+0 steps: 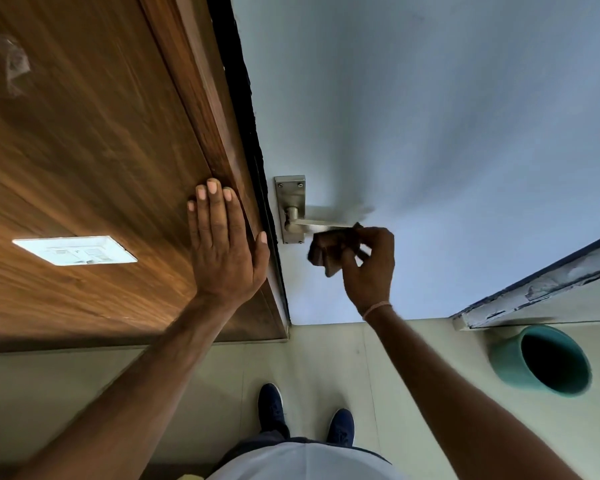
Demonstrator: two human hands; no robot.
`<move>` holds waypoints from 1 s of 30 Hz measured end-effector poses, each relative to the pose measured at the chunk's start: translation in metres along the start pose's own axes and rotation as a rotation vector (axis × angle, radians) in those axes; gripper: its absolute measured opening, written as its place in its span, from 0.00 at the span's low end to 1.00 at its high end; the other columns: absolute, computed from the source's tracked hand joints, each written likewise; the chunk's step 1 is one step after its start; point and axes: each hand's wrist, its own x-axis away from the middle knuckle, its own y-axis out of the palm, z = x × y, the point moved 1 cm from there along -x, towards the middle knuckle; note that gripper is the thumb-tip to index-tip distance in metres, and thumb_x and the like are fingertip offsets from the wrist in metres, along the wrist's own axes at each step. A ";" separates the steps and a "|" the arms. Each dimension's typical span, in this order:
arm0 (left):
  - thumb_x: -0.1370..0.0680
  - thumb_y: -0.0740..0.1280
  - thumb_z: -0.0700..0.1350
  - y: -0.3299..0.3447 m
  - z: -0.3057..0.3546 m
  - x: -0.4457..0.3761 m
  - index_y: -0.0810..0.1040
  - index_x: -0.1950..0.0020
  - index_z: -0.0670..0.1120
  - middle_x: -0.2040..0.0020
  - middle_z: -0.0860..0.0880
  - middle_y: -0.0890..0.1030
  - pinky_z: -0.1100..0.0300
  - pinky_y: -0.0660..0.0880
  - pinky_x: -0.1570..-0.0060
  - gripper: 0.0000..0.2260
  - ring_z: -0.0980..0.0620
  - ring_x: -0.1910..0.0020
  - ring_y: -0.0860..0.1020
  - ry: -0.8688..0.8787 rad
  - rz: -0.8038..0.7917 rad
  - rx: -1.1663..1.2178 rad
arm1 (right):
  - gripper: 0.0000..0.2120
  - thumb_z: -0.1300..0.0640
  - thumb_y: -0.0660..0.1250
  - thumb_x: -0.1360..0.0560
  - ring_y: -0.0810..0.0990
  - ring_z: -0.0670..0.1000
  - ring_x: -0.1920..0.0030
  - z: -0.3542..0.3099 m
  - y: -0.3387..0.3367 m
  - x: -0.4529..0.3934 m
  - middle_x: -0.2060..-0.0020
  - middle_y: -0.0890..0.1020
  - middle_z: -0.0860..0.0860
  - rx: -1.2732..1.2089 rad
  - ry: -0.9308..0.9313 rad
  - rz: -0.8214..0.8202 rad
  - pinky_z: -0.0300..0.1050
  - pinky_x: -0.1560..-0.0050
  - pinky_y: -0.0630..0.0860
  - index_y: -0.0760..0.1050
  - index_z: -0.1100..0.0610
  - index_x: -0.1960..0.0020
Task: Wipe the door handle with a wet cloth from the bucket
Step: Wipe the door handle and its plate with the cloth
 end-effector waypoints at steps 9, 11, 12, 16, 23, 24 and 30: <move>0.17 0.61 0.52 -0.007 -0.001 -0.002 0.52 0.15 0.36 0.16 0.34 0.57 0.37 0.57 0.16 0.36 0.36 0.15 0.55 0.024 -0.051 0.064 | 0.14 0.68 0.60 0.19 0.81 0.60 0.40 -0.027 0.073 0.012 0.44 0.82 0.62 -1.059 0.959 0.031 0.61 0.31 0.77 0.76 0.65 0.35; 0.16 0.57 0.55 -0.012 -0.005 -0.001 0.53 0.15 0.36 0.16 0.35 0.56 0.37 0.57 0.16 0.35 0.37 0.14 0.53 0.036 -0.065 0.103 | 0.16 0.66 0.60 0.20 0.81 0.61 0.36 -0.033 0.081 0.006 0.41 0.82 0.62 -1.214 1.025 0.008 0.59 0.28 0.76 0.78 0.63 0.35; 0.16 0.54 0.56 -0.014 -0.007 0.000 0.53 0.15 0.37 0.16 0.35 0.56 0.37 0.56 0.16 0.35 0.38 0.14 0.53 0.044 -0.071 0.109 | 0.17 0.66 0.60 0.22 0.81 0.61 0.35 -0.034 0.082 0.004 0.40 0.81 0.63 -1.276 1.040 -0.007 0.56 0.28 0.75 0.78 0.63 0.36; 0.14 0.49 0.58 -0.016 -0.010 -0.001 0.53 0.15 0.37 0.16 0.36 0.55 0.39 0.55 0.16 0.34 0.40 0.13 0.51 0.073 -0.065 0.098 | 0.19 0.65 0.60 0.33 0.79 0.63 0.36 -0.025 0.069 -0.002 0.39 0.80 0.63 -1.419 1.023 -0.018 0.50 0.24 0.68 0.81 0.63 0.45; 0.14 0.47 0.57 -0.012 -0.010 0.002 0.53 0.15 0.37 0.16 0.36 0.56 0.38 0.55 0.16 0.33 0.40 0.13 0.52 0.062 -0.038 0.085 | 0.23 0.59 0.53 0.19 0.74 0.67 0.25 -0.043 0.080 0.007 0.28 0.78 0.66 -1.500 1.084 -0.167 0.64 0.22 0.69 0.78 0.63 0.30; 0.14 0.47 0.58 -0.011 -0.010 0.002 0.53 0.15 0.37 0.16 0.36 0.56 0.39 0.55 0.16 0.33 0.40 0.13 0.51 0.068 -0.039 0.089 | 0.26 0.60 0.55 0.22 0.73 0.67 0.24 -0.040 0.074 0.005 0.27 0.77 0.65 -1.523 1.098 -0.157 0.64 0.20 0.67 0.76 0.62 0.27; 0.14 0.47 0.58 -0.011 -0.010 0.001 0.53 0.15 0.37 0.16 0.37 0.56 0.39 0.55 0.15 0.33 0.40 0.13 0.51 0.070 -0.030 0.089 | 0.31 0.58 0.57 0.28 0.74 0.66 0.25 -0.043 0.077 0.003 0.27 0.77 0.64 -1.555 1.109 -0.158 0.65 0.33 0.76 0.76 0.59 0.25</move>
